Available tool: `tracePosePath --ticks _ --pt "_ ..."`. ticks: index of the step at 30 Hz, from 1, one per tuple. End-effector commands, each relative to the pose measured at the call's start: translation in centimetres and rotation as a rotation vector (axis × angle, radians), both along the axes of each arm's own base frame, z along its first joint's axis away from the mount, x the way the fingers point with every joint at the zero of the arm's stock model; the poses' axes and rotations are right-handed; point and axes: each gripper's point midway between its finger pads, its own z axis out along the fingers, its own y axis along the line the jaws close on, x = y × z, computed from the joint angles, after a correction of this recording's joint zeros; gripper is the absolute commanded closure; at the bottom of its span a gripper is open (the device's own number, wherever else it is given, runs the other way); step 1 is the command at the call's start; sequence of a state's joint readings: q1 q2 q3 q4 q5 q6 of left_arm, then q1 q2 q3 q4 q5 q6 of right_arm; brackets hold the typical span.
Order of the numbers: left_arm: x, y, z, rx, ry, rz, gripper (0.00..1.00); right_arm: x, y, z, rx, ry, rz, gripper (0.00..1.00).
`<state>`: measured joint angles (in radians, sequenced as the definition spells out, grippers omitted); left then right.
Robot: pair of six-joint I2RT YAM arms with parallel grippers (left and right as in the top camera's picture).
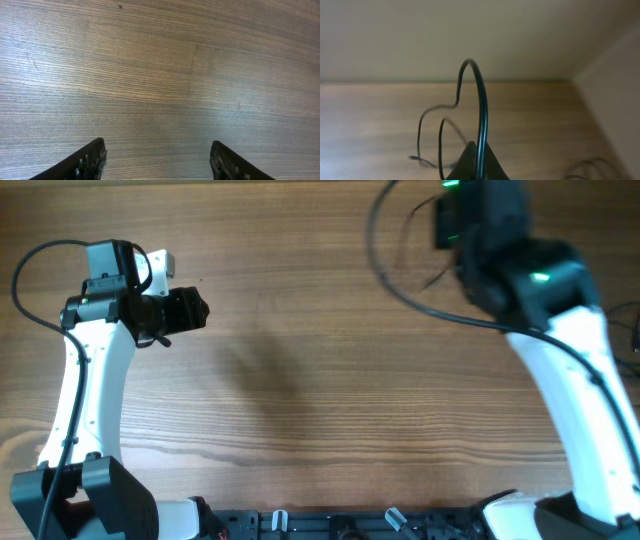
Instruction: Untangle cables
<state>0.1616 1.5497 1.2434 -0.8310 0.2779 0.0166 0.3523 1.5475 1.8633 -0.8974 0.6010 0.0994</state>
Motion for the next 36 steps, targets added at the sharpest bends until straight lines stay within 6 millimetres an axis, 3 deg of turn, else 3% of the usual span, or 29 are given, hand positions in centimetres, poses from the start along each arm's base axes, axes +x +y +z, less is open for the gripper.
tracePosePath --ticks 1,4,8,11,13,16,18,19,21,23,24,28,30,31,33,34,36 --pt "0.0 -0.2 0.7 -0.004 -0.020 0.001 0.33 -0.7 -10.1 3.4 -0.093 -0.078 -0.223 0.96" --pt "0.0 -0.2 0.7 -0.004 -0.020 0.001 0.31 -1.9 -19.4 5.0 -0.140 -0.128 -0.433 0.96" --pt "0.0 -0.2 0.7 -0.004 -0.020 0.001 0.30 -5.8 -31.0 6.6 -0.051 -0.304 -0.744 0.96" --pt "0.0 -0.2 0.7 -0.004 -0.020 0.001 0.31 -7.6 -36.1 5.8 0.151 -0.428 -0.809 0.96" --pt "0.0 -0.2 0.7 -0.004 -0.020 0.001 0.30 -9.3 -39.9 2.7 0.253 -0.425 -0.913 0.95" --pt "0.0 -0.2 0.7 -0.004 -0.021 0.000 0.26 -10.3 -43.4 -3.2 0.329 -0.318 -1.041 0.96" --pt "0.1 -0.2 0.7 -0.004 -0.023 0.001 0.25 -10.1 -45.1 -7.8 0.367 -0.211 -1.079 0.96" --pt "0.1 -0.2 0.7 -0.004 -0.023 0.001 0.22 -9.3 -45.7 -11.6 0.424 -0.122 -1.069 0.96" --pt "0.1 -0.2 0.7 -0.003 -0.023 0.001 0.20 -8.0 -45.1 -17.2 0.532 0.014 -1.028 0.92" --pt "0.1 -0.2 0.7 -0.004 -0.024 0.001 0.20 -7.2 -44.2 -20.4 0.610 0.095 -0.996 0.47" --pt "0.1 -0.2 0.7 -0.004 -0.024 0.001 0.20 -6.8 -43.7 -21.5 0.655 0.116 -0.984 0.01" --pt "0.1 -0.2 0.7 -0.004 -0.023 0.001 0.20 -8.4 -41.7 -23.6 0.804 0.160 -1.118 0.00" --pt "0.1 -0.2 0.7 -0.004 -0.022 0.001 0.20 -7.8 -38.5 -24.4 0.962 0.233 -1.038 0.00" --pt "0.1 -0.2 0.7 -0.004 -0.022 0.001 0.20 -5.7 -35.7 -24.0 1.056 0.284 -0.806 0.00" --pt "0.0 -0.2 0.7 -0.005 -0.019 0.001 0.18 -2.5 -28.3 -21.1 1.172 0.328 -0.214 0.00" --pt "0.0 -0.3 0.7 -0.013 -0.019 -0.003 0.14 -2.1 -26.0 -20.2 1.190 0.328 -0.065 0.00" --pt "-0.1 -2.3 1.2 -0.118 -0.030 -0.054 0.08 -2.1 -21.5 -20.1 1.159 0.421 0.105 0.00"
